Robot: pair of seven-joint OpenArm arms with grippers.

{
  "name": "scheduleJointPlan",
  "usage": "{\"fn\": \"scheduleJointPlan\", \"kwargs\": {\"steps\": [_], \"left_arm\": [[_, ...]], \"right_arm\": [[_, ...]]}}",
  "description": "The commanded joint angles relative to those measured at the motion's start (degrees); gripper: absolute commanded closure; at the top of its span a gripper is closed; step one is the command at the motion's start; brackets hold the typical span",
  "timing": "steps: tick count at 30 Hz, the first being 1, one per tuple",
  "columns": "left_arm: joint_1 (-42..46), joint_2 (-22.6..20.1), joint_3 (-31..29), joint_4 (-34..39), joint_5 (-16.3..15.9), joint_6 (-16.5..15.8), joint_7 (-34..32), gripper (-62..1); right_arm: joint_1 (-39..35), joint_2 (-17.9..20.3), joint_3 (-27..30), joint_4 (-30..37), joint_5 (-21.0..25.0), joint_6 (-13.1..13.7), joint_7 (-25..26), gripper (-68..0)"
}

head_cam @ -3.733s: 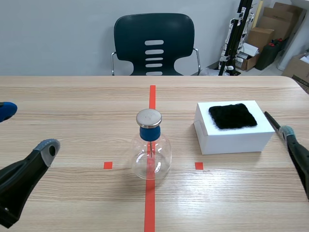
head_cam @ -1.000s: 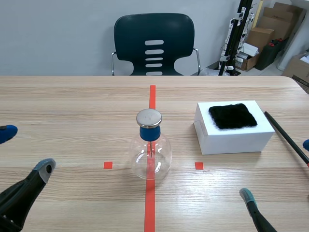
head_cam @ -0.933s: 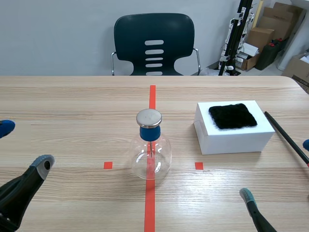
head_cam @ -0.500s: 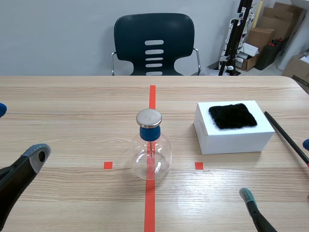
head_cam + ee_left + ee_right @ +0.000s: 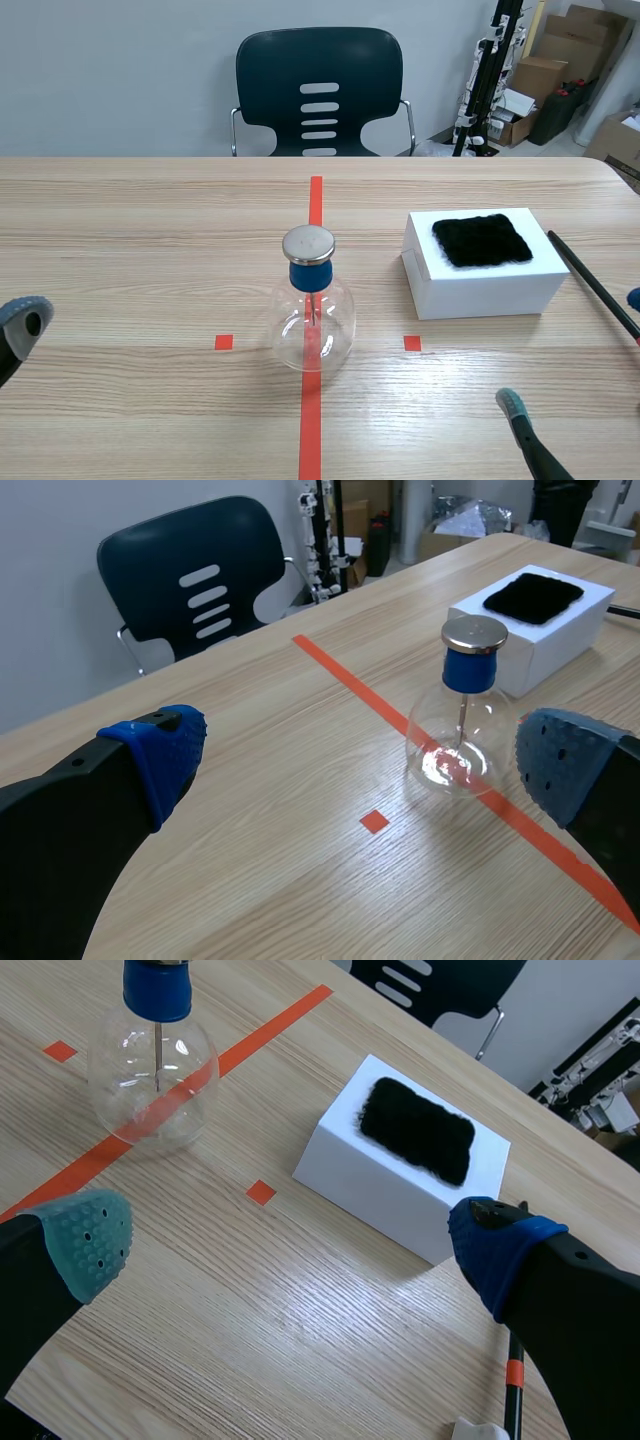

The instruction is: Do the electroscope experiment. return to the home posture

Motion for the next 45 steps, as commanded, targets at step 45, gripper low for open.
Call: {"fn": "scheduleJointPlan", "kwargs": {"steps": [45], "left_arm": [[5.6,7.5,-6.8,3.2,-0.3,-1.9,0.7,-62.3]], "right_arm": [[-0.1,0.2,0.2,0.1,0.6,-0.2,0.9,-67.9]]}}
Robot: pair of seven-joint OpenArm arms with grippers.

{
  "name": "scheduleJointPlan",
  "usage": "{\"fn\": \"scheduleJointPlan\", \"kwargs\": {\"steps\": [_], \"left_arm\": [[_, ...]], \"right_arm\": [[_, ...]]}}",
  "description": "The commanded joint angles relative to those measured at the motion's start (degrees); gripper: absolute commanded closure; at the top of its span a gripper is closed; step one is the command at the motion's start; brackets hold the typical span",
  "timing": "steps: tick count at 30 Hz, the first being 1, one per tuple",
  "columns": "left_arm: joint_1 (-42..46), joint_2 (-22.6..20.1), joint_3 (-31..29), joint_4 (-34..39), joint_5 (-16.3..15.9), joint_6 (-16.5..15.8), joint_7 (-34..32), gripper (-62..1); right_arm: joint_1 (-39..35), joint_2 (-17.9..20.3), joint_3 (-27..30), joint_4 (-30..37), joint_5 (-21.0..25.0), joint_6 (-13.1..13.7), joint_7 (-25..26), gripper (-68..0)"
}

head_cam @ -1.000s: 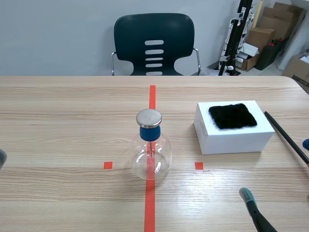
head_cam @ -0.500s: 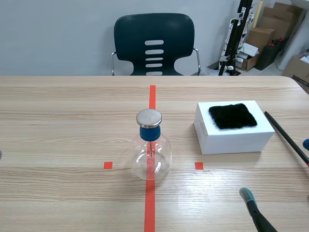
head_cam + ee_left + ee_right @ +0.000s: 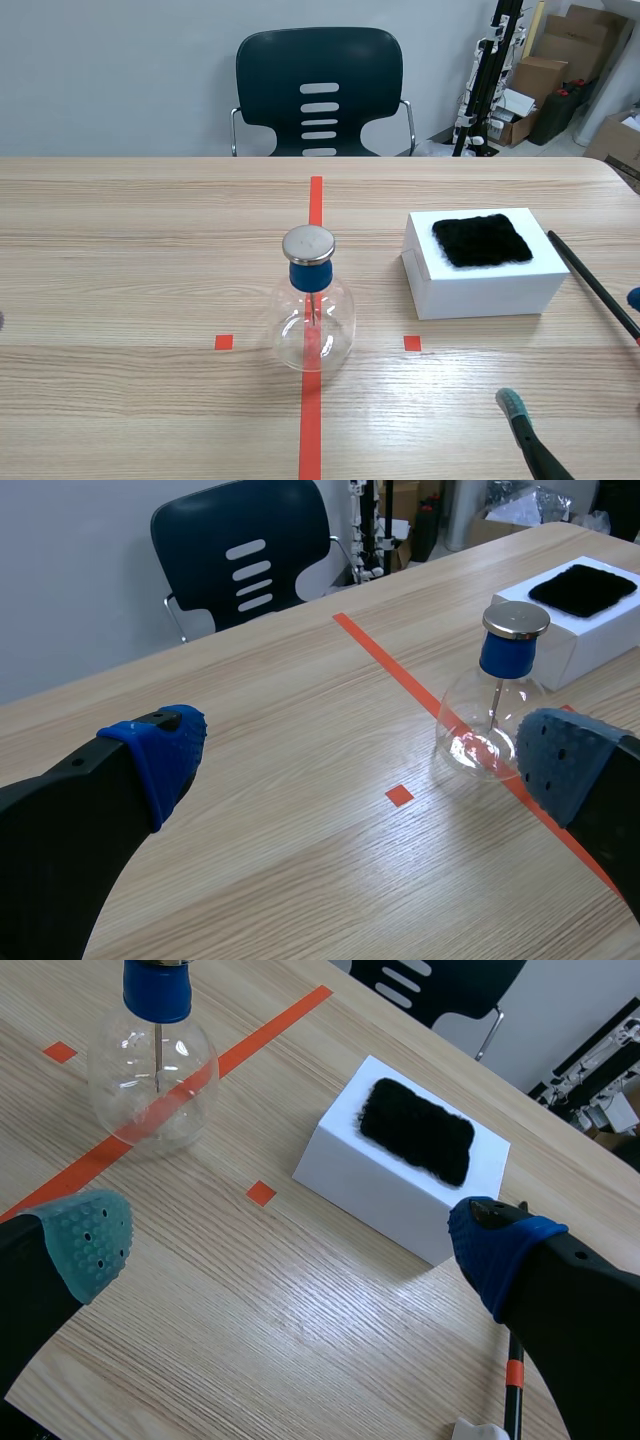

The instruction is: Do the electroscope experiment. return to the home posture

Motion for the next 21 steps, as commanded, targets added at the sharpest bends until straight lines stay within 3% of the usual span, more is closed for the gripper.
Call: {"fn": "scheduleJointPlan", "kwargs": {"steps": [1,21], "left_arm": [[-0.2,0.1,-0.2,0.9,-0.3,0.1,-0.6,-62.3],[-0.2,0.1,-0.2,0.9,-0.3,0.1,2.4,-62.3]], "right_arm": [[-0.1,0.2,0.2,0.1,0.6,-0.2,0.9,-67.9],[-0.1,0.2,0.2,0.1,0.6,-0.2,0.9,-67.9]]}}
